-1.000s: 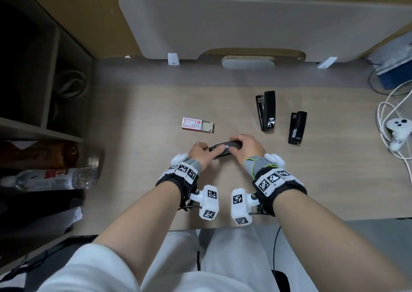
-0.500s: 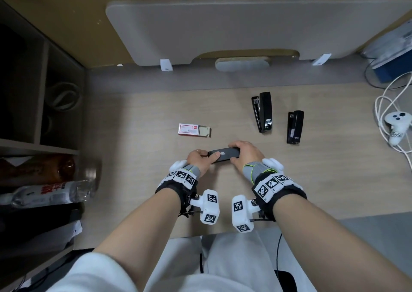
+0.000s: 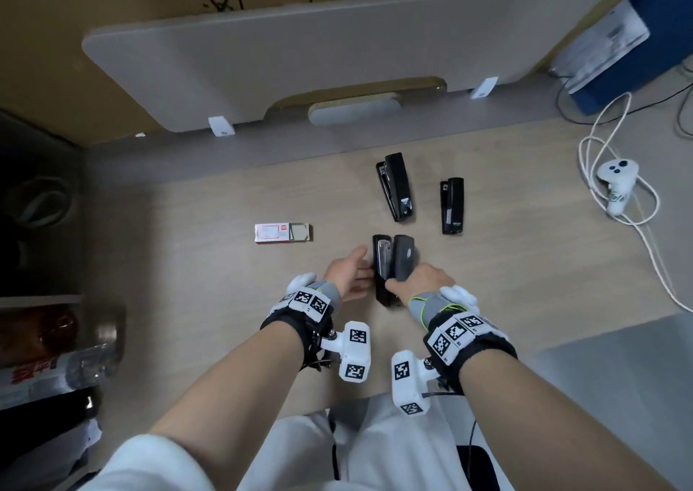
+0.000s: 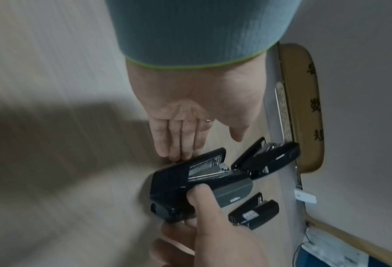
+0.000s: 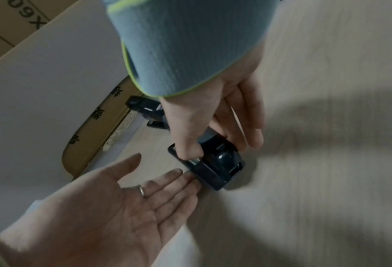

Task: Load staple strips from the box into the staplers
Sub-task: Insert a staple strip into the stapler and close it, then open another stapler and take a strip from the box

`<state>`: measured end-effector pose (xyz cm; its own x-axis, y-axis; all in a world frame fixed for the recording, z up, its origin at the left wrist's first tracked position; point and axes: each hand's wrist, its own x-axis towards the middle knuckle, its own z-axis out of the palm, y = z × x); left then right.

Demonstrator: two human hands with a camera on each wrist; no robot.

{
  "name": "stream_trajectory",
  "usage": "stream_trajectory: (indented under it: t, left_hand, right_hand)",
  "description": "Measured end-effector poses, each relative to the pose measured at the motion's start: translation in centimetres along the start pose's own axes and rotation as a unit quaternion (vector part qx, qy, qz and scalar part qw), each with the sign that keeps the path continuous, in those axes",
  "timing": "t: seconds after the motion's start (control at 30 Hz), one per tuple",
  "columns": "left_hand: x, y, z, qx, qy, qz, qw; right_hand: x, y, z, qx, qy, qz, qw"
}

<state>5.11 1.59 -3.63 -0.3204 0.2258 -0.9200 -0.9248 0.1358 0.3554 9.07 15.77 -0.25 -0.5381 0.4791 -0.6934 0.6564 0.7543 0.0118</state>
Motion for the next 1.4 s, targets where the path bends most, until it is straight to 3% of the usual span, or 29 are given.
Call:
stream_trajectory:
  t: [0.17,0.43,0.5,0.6,0.73,0.87,0.97,1.1,1.27,1.4]
  left_hand:
    - [1.6,0.3,3.4,0.036,0.005,-0.003,0.999]
    - [2.6,0.8,7.4,0.066,0.083,0.040,0.994]
    - [3.1,0.7,8.9,0.060,0.112,0.052,0.991]
    - [3.7,0.6,9.4,0.051,0.132,0.063,0.988]
    - [3.9,1.2,10.7,0.155,0.146,0.058,0.975]
    - [4.1,2.0,11.3,0.170,0.183,0.071,0.966]
    - [4.2,2.2,11.3,0.146,0.199,0.079,0.966]
    - [3.9,2.4,11.3,0.103,0.170,0.124,0.972]
    - [2.7,5.4,12.3,0.035,0.071,0.157,0.984]
    - [2.5,7.9,12.3,0.006,0.111,0.149,0.983]
  right_hand:
    - [2.7,2.7,-1.5,0.032,0.003,-0.017,0.999]
    - [5.8,5.2,-3.4,0.181,0.006,-0.004,0.983]
    - [7.1,6.4,-3.7,0.185,-0.022,-0.001,0.983]
    - [8.0,7.8,-4.2,0.164,-0.099,-0.057,0.980]
    - [9.6,9.1,-5.1,0.270,-0.178,-0.093,0.942]
    - [9.8,8.7,-5.1,0.337,-0.140,-0.124,0.923]
    - [9.5,8.0,-5.0,0.379,-0.156,-0.121,0.904]
    - [8.5,7.2,-5.8,0.338,-0.202,-0.148,0.907]
    - [8.4,6.1,-8.0,0.304,-0.165,-0.179,0.921]
    - [8.9,5.2,-9.2,0.369,-0.096,-0.137,0.914]
